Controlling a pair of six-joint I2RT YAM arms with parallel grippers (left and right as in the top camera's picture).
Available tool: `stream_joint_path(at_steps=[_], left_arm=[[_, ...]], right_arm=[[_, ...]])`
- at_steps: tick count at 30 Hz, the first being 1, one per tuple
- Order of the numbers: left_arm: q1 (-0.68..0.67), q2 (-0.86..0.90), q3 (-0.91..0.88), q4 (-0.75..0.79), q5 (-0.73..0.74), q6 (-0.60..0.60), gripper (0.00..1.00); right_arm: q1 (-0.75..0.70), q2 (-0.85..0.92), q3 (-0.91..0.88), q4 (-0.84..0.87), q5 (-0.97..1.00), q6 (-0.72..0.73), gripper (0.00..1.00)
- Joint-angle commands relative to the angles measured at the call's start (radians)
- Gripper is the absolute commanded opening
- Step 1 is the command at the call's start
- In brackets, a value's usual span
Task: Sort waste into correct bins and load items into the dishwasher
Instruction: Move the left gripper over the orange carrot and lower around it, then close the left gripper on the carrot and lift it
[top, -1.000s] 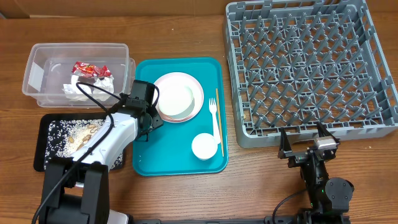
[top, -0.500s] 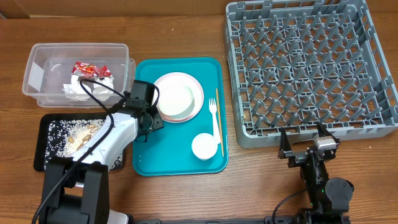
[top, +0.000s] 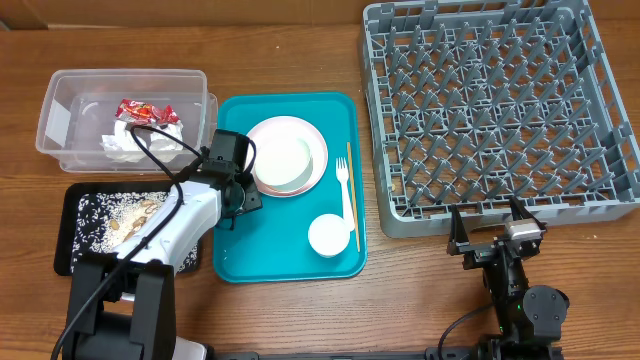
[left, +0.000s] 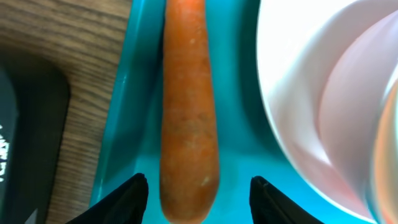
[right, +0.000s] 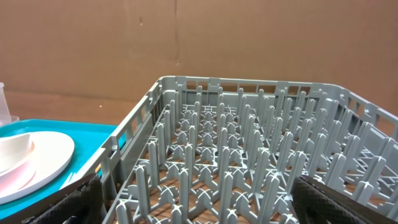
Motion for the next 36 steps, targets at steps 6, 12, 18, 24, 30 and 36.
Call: stream_joint_path(at_steps=[6, 12, 18, 24, 30, 36], left_arm=[[0.012, 0.011, -0.009, 0.004, -0.070, -0.012, 0.54], [0.012, 0.044, -0.009, 0.023, -0.068, 0.001, 0.56], [0.012, 0.103, -0.009, 0.029, -0.060, 0.001, 0.54], [0.012, 0.120, -0.009, 0.025, -0.064, 0.027, 0.42], [0.012, 0.120, -0.009, 0.024, -0.071, 0.051, 0.23], [0.012, 0.119, -0.002, 0.011, -0.070, 0.078, 0.13]], right_arm=[[-0.006, -0.011, -0.011, 0.005, -0.005, 0.007, 1.00], [-0.006, -0.011, -0.011, 0.005, -0.005, 0.007, 1.00], [-0.006, -0.011, -0.011, 0.005, -0.005, 0.007, 1.00], [-0.006, -0.011, -0.011, 0.005, -0.005, 0.007, 1.00], [-0.006, -0.011, -0.011, 0.005, -0.005, 0.007, 1.00], [-0.006, -0.011, -0.011, 0.005, -0.005, 0.007, 1.00]])
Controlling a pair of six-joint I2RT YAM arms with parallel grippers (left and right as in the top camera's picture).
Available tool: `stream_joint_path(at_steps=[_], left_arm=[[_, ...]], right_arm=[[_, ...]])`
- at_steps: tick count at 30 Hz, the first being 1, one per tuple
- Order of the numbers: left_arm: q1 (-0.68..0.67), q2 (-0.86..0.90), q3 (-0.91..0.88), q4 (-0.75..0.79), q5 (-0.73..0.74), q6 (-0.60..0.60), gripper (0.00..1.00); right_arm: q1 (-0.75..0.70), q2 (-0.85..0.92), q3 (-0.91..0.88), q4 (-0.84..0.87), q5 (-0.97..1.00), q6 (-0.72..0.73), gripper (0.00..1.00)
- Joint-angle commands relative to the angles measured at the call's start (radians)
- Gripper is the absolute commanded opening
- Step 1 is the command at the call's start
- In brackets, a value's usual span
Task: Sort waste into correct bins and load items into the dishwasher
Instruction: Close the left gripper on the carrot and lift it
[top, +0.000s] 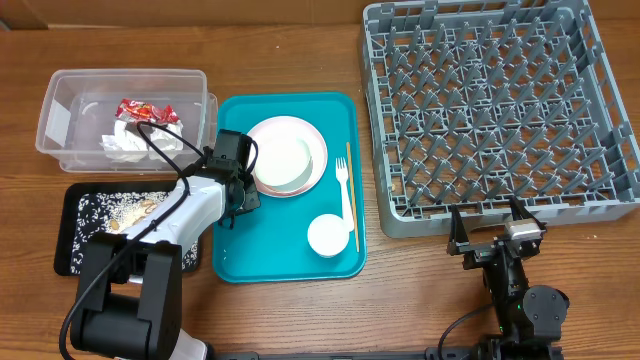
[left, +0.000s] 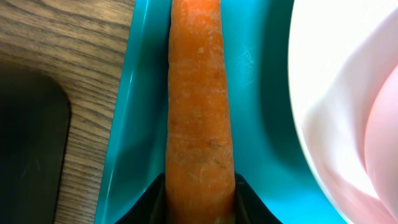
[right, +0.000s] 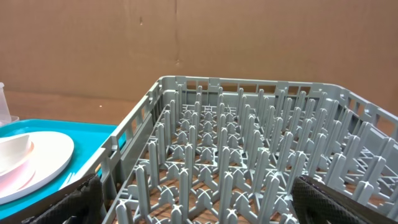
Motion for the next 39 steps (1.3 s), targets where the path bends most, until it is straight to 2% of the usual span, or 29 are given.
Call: stream_joint_path(at_steps=[1, 10, 17, 20, 31, 39], left_arm=[[0.006, 0.042, 0.000, -0.037, -0.023, 0.044, 0.12], [0.005, 0.042, 0.185, -0.248, -0.021, 0.057, 0.07], [0.004, 0.041, 0.367, -0.431, -0.017, 0.049, 0.08], [0.004, 0.033, 0.425, -0.502, -0.016, 0.004, 0.09], [0.005, -0.118, 0.452, -0.574, 0.034, -0.087, 0.10], [0.009, -0.193, 0.452, -0.645, -0.057, -0.131, 0.09]], right_arm=[[-0.006, -0.011, -0.011, 0.005, -0.005, 0.008, 1.00], [-0.006, -0.011, -0.011, 0.005, -0.005, 0.007, 1.00], [-0.006, -0.011, -0.011, 0.005, -0.005, 0.008, 1.00], [-0.006, -0.011, -0.011, 0.005, -0.005, 0.007, 1.00], [-0.006, -0.011, -0.011, 0.005, -0.005, 0.008, 1.00], [-0.006, -0.011, -0.011, 0.005, -0.005, 0.008, 1.00]])
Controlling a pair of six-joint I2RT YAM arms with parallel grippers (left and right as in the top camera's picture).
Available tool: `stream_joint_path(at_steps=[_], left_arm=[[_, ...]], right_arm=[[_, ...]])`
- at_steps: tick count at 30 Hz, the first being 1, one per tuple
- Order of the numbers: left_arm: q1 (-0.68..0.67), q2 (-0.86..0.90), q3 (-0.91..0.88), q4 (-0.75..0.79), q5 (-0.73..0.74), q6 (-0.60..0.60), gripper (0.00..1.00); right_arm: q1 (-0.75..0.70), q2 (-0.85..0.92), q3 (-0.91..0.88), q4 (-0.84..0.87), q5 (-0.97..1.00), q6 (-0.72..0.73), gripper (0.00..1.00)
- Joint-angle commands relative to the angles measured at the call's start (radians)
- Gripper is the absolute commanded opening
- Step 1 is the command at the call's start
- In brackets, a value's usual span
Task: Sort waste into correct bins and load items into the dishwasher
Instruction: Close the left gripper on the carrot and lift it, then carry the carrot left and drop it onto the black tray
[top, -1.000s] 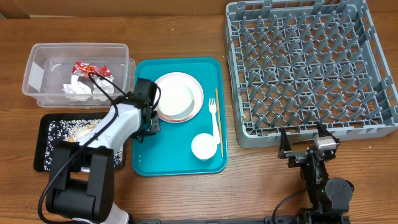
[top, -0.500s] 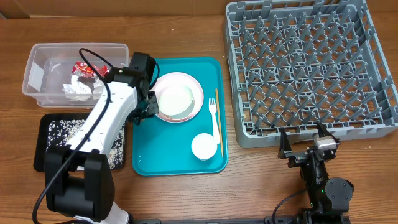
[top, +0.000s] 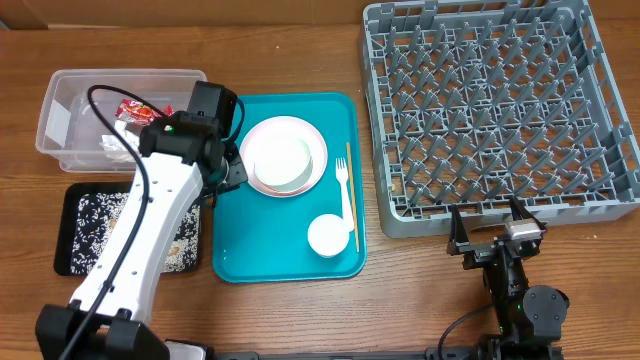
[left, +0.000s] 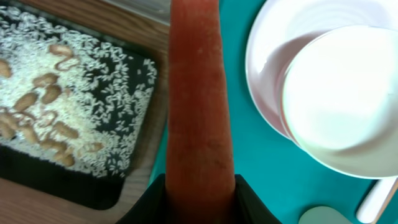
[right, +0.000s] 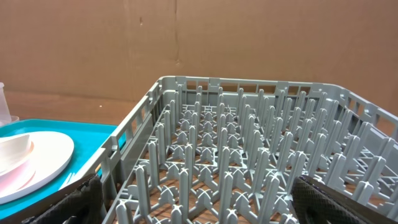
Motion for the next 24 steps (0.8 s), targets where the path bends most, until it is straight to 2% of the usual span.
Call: stream_joint_path(at_steps=[1, 5, 16, 24], left_arm=[[0.012, -0.024, 0.022, -0.025, -0.062, -0.047, 0.10], [0.037, -0.024, 0.017, -0.057, -0.121, -0.104, 0.12], [0.110, -0.024, 0.017, -0.053, -0.091, -0.106, 0.11], [0.226, -0.024, 0.017, -0.046, -0.089, -0.107, 0.09]], right_arm=[[-0.006, -0.011, -0.011, 0.005, -0.005, 0.007, 1.00], [-0.006, -0.011, -0.011, 0.005, -0.005, 0.007, 1.00], [-0.006, -0.011, -0.011, 0.005, -0.005, 0.007, 1.00], [-0.006, -0.011, -0.011, 0.005, -0.005, 0.007, 1.00]])
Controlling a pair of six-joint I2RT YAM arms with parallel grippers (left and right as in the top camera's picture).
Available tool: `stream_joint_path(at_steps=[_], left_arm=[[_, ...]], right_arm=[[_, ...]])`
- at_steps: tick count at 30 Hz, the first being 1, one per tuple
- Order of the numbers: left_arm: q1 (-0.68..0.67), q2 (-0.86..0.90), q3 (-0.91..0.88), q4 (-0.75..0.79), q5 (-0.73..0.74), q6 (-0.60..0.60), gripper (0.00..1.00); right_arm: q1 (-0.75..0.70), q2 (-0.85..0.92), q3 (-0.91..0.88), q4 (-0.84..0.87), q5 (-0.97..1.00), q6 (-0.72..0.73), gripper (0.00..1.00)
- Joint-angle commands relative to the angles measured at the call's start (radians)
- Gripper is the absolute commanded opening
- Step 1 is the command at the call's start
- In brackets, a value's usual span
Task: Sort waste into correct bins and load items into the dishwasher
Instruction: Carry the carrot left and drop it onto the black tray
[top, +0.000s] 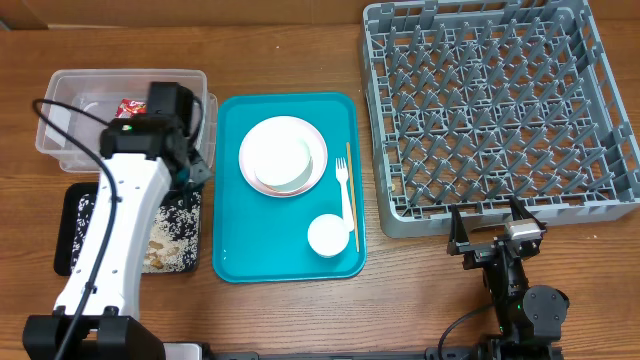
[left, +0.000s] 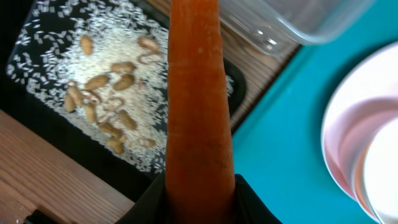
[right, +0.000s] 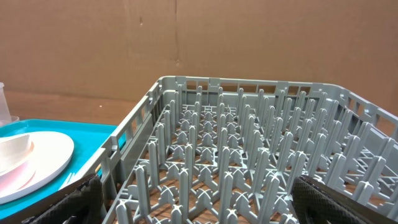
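Observation:
My left gripper (left: 198, 202) is shut on an orange carrot (left: 194, 93), held in the air over the black tray (top: 68, 238) of rice and peanuts and the gap beside the teal tray (top: 232, 250). The teal tray carries a white plate with a bowl (top: 282, 155), a small white cup (top: 327, 235), a white fork (top: 343, 180) and a chopstick (top: 352, 195). The grey dish rack (top: 500, 110) stands at the right. My right gripper (right: 199, 202) rests open at the rack's near edge, holding nothing.
A clear plastic bin (top: 60, 110) with a red wrapper (top: 130, 106) and crumpled paper sits at the back left, just beyond the black tray. Brown wooden table (top: 420, 300) lies all around; a cardboard wall stands behind the rack.
My left gripper has moved left with the carrot, from the teal tray's left edge to above the black tray's right end. The right arm has not moved.
My left gripper stood open around the carrot lying along the teal tray's left rim. Then it was shut on the carrot there. Later it held the carrot lifted near the tray edge, and now over the black tray.

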Motion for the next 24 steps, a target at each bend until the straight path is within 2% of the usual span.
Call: stream_joint_path(at_steps=[1, 16, 24], left_arm=[[0.057, -0.018, 0.015, 0.003, -0.021, -0.037, 0.10], [0.230, -0.018, -0.004, 0.025, -0.033, -0.109, 0.14], [0.270, -0.018, -0.184, 0.159, -0.013, -0.126, 0.14]], right_arm=[[-0.006, -0.011, -0.011, 0.005, -0.006, 0.007, 1.00], [-0.006, -0.011, -0.011, 0.005, -0.006, 0.007, 1.00], [-0.006, -0.011, -0.011, 0.005, -0.006, 0.007, 1.00]])
